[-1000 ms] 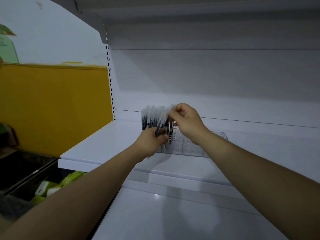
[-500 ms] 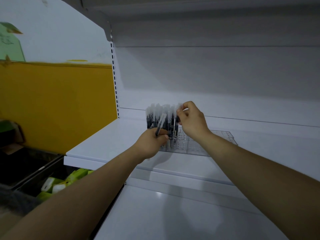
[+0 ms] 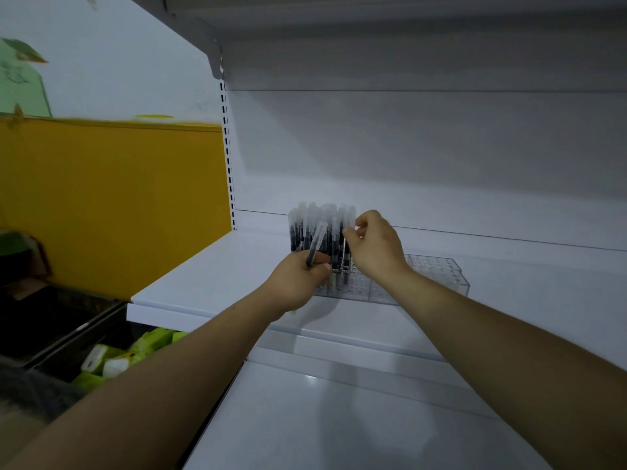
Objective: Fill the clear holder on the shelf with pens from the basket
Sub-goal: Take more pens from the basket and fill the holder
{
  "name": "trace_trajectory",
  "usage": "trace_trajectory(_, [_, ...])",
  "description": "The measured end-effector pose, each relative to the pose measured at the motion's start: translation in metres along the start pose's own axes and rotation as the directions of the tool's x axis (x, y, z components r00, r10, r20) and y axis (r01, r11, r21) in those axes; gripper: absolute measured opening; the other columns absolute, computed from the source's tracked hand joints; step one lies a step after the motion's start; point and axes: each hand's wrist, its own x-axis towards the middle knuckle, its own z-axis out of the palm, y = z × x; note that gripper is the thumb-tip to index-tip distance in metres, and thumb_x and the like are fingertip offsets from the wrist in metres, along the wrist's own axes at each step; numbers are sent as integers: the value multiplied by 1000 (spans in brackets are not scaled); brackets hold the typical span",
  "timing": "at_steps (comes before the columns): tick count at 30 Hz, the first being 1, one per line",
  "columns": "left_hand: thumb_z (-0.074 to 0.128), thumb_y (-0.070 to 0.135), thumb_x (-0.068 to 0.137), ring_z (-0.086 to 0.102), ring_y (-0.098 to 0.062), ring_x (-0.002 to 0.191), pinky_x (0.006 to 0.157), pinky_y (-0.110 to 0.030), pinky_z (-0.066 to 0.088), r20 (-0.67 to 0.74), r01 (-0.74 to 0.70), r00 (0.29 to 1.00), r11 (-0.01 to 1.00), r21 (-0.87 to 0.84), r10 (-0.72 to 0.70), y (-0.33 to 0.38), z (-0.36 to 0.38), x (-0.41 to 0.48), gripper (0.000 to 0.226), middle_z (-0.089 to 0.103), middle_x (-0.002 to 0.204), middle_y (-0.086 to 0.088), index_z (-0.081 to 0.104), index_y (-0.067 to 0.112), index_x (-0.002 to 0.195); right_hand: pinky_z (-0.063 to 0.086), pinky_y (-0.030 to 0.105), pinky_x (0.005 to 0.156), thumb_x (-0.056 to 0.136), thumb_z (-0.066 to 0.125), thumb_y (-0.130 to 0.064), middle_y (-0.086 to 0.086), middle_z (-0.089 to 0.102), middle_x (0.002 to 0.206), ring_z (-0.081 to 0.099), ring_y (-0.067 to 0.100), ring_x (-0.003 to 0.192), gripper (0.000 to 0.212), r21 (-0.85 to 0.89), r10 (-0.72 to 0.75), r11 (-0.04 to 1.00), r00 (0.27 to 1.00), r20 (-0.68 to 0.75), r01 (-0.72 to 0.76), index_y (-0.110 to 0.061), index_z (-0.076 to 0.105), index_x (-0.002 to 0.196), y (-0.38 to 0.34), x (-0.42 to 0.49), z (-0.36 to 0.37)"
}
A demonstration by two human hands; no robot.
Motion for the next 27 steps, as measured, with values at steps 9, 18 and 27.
trace_trajectory(9, [50, 19, 96, 49, -21, 72, 73, -39, 45, 44, -49, 998, 997, 64, 46, 7, 8, -2, 22, 59, 80, -12, 61, 1, 99, 45, 32, 80, 92, 60, -30, 0, 54, 86, 55, 20, 87, 22, 191, -158, 974, 964, 212, 118, -13, 68, 81, -28, -28, -18])
trace_trajectory(18, [57, 44, 91, 54, -22, 119, 97, -31, 40, 51, -58, 998, 870, 490, 38, -22, 4, -27, 48, 57, 132, -3, 54, 18, 132, 55, 54, 75, 99, 46, -30, 10, 65, 88, 66, 34, 83, 21, 360, -15, 933, 1000, 21, 7, -20, 54, 83, -28, -21, -34])
trace_trajectory(27, [30, 57, 96, 26, -16, 141, 115, -49, 13, 64, -91, 996, 626, 775, 65, -64, 7, -42, 55, 36, 150, 4, 42, 24, 139, 54, 48, 76, 101, 43, -25, -2, 59, 87, 65, 33, 89, 8, 293, -48, 955, 999, -19, 52, -25, 49, 104, -14, -16, -37])
